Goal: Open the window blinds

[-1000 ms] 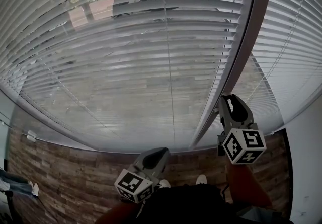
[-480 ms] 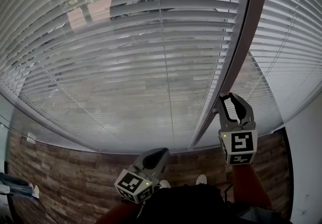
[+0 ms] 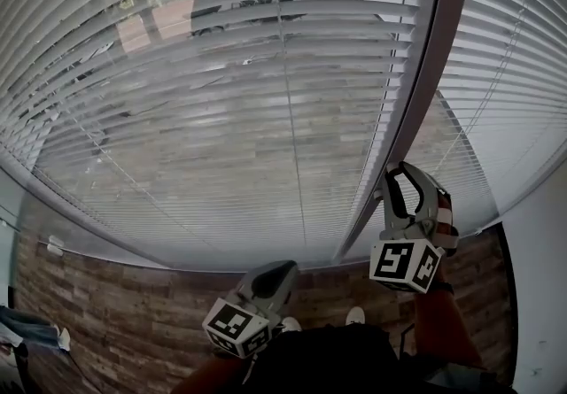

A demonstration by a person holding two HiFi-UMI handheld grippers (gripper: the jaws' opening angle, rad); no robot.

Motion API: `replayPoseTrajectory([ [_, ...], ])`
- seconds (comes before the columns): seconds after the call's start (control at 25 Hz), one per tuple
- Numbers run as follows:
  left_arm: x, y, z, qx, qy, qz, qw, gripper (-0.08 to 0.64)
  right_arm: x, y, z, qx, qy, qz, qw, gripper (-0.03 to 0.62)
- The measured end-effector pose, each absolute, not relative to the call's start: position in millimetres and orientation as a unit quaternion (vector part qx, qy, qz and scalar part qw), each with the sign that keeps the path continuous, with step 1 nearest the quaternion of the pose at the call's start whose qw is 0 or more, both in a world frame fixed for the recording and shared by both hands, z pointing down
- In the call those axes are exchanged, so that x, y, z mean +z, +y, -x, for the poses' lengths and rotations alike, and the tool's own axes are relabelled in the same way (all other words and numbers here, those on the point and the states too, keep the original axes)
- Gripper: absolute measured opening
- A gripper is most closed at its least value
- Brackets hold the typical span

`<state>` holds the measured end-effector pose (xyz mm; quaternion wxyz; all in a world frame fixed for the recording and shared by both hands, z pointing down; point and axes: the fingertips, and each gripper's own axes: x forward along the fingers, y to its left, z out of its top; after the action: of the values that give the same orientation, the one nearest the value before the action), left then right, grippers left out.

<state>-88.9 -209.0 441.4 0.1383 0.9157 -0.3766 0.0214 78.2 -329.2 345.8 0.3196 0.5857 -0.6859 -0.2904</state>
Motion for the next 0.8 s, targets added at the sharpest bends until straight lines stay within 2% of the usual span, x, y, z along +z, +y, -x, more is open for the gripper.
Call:
replayPoseTrajectory([
  [0.12,440.7,-207.8,88.7,0.022,-0.375,-0.917,0.136,0.002,334.4,-323.5,-76.9,-0.237,-0.725,-0.599,0.244,0.192],
  [0.24,440.6,-208.0,90.0,0.024,-0.377,-0.915,0.139,0.002,324.5,-320.6,-80.0,-0.153,-0.77,-0.605,0.13,0.202],
  [0.4,439.7,-209.0,91.0,0.024,-0.38,-0.914,0.141,0.002,330.2,-322.8,-95.8,0.062,-0.811,-0.58,-0.045,0.202],
  [0.48,438.5,-206.0,92.8,0.023,-0.378,-0.915,0.138,0.002,334.9,-321.9,-93.2,0.139,-0.815,-0.554,-0.1,0.198],
  [0.64,439.6,-206.9,93.8,0.023,-0.379,-0.915,0.136,0.0,336.9,-324.7,-85.9,0.16,-0.818,-0.54,-0.116,0.196],
  [0.8,441.0,-208.8,90.8,0.017,-0.376,-0.916,0.141,0.002,340.5,-331.2,-89.2,0.155,-0.813,-0.55,-0.108,0.158],
])
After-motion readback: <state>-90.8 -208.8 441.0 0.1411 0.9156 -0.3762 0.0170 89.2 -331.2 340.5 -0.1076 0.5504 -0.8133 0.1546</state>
